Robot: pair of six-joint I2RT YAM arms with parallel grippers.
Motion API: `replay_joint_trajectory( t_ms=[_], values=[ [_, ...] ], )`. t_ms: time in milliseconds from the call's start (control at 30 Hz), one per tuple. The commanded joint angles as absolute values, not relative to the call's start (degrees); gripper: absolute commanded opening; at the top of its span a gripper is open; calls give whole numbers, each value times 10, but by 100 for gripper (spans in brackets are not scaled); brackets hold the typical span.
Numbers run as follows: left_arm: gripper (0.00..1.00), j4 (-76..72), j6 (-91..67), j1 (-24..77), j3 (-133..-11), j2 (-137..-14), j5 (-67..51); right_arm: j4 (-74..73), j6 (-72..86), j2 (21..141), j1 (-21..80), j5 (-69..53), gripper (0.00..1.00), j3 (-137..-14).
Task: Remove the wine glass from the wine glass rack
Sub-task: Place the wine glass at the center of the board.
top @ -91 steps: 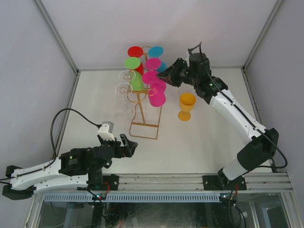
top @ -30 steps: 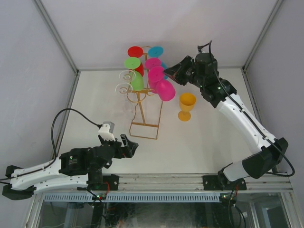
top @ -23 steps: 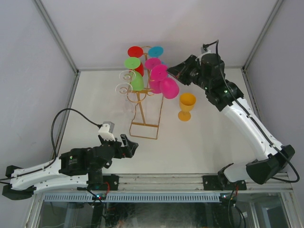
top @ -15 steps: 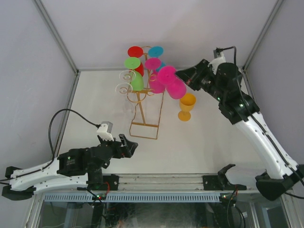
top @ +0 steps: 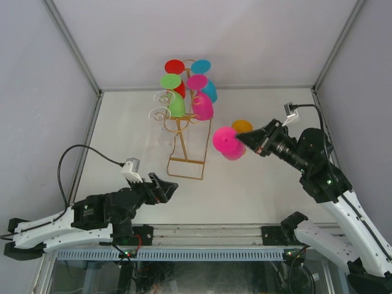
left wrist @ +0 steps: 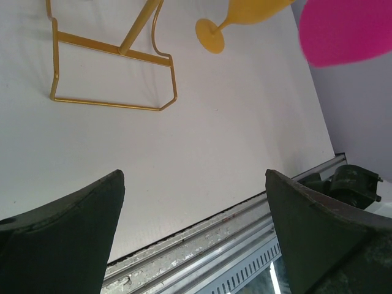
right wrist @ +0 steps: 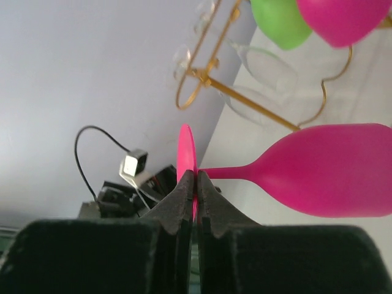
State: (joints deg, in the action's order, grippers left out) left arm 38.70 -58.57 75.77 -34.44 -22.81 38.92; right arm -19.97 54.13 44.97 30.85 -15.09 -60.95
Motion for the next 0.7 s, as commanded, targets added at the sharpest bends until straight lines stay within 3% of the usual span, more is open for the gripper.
replay_joint_trajectory(
  t_ms=[0,167,433,667],
  values=[
    [100,347,-592,755,-338,-214,411,-169,559,393,314,-196,0,-544],
    [100,335,-578,755,-340,-214,420,-142,584,338,320,-240,0,-448],
    [100,238,-525,755,-324,-194,352,-227,576,285,321,-204,0,-429],
    [100,95,-537,755,-267,-136,300,-141,597,279,323,-260,0,-381]
  ],
)
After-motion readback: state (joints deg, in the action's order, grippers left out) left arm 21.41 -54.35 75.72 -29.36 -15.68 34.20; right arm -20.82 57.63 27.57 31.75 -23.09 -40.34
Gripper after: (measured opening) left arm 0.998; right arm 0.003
